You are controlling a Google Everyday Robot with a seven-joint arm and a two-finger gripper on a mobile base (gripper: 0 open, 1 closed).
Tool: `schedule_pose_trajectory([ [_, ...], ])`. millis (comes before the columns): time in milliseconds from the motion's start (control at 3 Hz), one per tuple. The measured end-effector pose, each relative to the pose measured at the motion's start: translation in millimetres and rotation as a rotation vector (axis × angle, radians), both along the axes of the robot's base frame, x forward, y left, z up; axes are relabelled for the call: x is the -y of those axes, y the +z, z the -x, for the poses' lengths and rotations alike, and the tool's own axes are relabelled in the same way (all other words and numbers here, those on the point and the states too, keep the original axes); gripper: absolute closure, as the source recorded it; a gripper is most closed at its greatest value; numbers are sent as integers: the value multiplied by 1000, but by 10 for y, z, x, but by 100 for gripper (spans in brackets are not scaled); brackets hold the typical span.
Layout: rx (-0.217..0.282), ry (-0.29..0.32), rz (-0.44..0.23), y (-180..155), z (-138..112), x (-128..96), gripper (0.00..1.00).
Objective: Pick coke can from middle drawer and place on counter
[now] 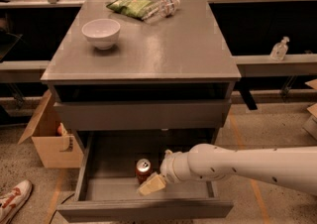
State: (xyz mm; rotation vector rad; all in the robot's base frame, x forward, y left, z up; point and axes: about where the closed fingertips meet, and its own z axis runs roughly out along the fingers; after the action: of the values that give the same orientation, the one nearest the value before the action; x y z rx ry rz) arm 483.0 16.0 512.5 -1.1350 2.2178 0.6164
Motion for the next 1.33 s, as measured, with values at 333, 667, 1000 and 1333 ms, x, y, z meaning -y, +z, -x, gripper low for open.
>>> schedule_pose_trajectory([
  [333,-7,3,-18,-181,-84,-33,0],
  [667,-4,10,-34,-301,-177,-91,0],
  [1000,-5,21,-37,-409,-249,-177,0],
  [1333,-13,33,-38,-502,-281,-268,0],
])
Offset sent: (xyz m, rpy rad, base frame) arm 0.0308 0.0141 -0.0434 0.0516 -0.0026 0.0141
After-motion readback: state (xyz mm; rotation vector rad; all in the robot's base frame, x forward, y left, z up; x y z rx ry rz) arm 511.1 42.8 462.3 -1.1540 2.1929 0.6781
